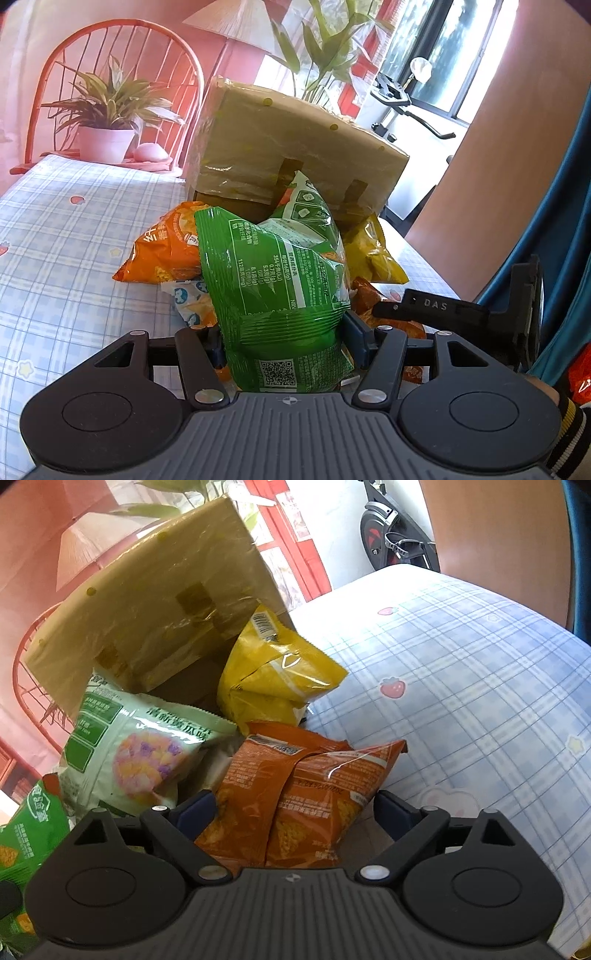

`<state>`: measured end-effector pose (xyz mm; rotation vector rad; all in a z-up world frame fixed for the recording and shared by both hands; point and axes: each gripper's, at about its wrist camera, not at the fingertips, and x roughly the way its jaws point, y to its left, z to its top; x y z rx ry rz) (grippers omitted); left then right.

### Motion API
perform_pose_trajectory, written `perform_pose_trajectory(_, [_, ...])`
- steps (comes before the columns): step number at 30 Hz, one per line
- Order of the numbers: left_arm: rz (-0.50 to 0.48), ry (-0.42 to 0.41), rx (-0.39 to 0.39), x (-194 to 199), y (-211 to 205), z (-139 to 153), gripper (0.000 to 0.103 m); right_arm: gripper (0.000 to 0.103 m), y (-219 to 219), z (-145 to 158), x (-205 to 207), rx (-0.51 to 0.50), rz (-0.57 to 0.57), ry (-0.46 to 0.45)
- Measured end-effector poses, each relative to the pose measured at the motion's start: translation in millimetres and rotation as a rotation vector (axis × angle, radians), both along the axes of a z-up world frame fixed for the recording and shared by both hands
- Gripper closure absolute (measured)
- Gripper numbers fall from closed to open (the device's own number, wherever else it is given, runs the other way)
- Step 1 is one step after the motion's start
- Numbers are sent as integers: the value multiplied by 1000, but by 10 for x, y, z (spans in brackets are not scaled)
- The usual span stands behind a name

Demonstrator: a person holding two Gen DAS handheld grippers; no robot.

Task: Organize snacks
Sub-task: 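Grasp the orange corn-chip bag with the right tool while the left tool holds the green bag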

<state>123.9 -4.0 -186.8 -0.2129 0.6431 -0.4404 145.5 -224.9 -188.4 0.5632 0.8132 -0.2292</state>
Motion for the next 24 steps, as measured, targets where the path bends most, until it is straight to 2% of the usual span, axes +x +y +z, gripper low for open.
perform_pose_trajectory(8, [12, -10, -8, -15, 48, 10, 42, 5, -38, -110, 155, 29, -56, 31])
perform_pose_trajectory(10, [14, -18, -9, -31, 56, 22, 42, 10, -21, -138, 170, 10, -56, 36])
perform_pose_trajectory(12, [18, -28, -10, -42, 73, 43, 42, 21, 16, -116, 137, -23, -43, 21])
perform_pose_trajectory(15, [24, -45, -15, -54, 99, 78, 42, 25, 18, -72, 41, -38, -46, 3])
perform_pose_trajectory(24, [30, -108, -16, -29, 140, 331, 42, 28, -71, 245, -204, -56, -32, -75])
